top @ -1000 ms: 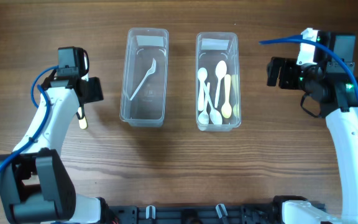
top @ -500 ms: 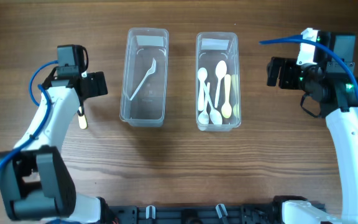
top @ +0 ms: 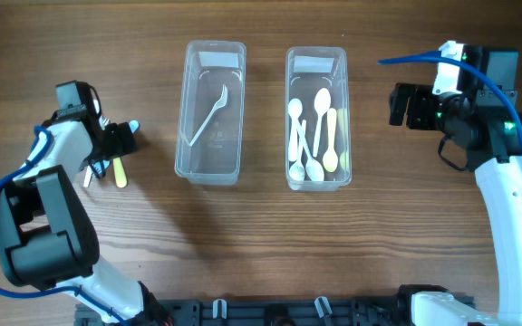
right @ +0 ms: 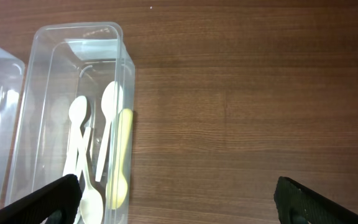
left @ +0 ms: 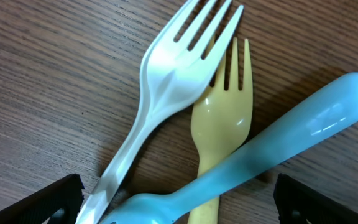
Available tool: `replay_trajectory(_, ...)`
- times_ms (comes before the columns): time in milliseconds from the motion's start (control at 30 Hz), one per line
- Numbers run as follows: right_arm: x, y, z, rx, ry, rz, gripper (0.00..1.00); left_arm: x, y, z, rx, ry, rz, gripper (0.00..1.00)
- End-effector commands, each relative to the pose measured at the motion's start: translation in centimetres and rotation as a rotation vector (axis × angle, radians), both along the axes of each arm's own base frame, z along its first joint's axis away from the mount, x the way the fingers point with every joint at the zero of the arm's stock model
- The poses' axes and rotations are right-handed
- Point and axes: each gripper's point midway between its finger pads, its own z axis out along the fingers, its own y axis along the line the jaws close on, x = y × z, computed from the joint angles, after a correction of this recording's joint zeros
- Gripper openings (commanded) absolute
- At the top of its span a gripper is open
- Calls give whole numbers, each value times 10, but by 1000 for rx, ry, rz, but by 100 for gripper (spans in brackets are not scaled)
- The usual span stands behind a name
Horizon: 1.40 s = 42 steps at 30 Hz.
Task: Pack container
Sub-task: 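Grasp the light-blue fork by its handle with the left gripper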
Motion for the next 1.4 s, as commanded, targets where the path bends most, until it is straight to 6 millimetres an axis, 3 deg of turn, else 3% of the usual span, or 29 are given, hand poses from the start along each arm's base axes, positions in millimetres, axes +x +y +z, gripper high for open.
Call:
replay_trajectory(0,4,-3,3,-18,-9,-1,100,6,-16,-3,-85,-21,-33,99)
replay_trajectory(133,4,-3,3,-18,-9,-1,100,9,-23,-2,-52,-16,-60,98)
replay_trajectory(400,4,-3,3,-18,-9,-1,100,5,-11,3,135,34,-56,100)
replay_trajectory(567,4,-3,3,-18,-9,-1,100,7,-16,9,137,19,-68,99)
replay_trajectory(767,4,-3,3,-18,-9,-1,100,13,-41,10,175,24,-147,95)
replay_trajectory(1033,4,-3,3,-18,-9,-1,100,16,-40,12,204,17,-150,97)
replay_trajectory(1167,4,-3,3,-18,-9,-1,100,20,-54,9,124,-8,-175,90)
replay_trajectory(1367,4,-3,3,-18,-9,-1,100,25,-48,11,139,-21,-207,88)
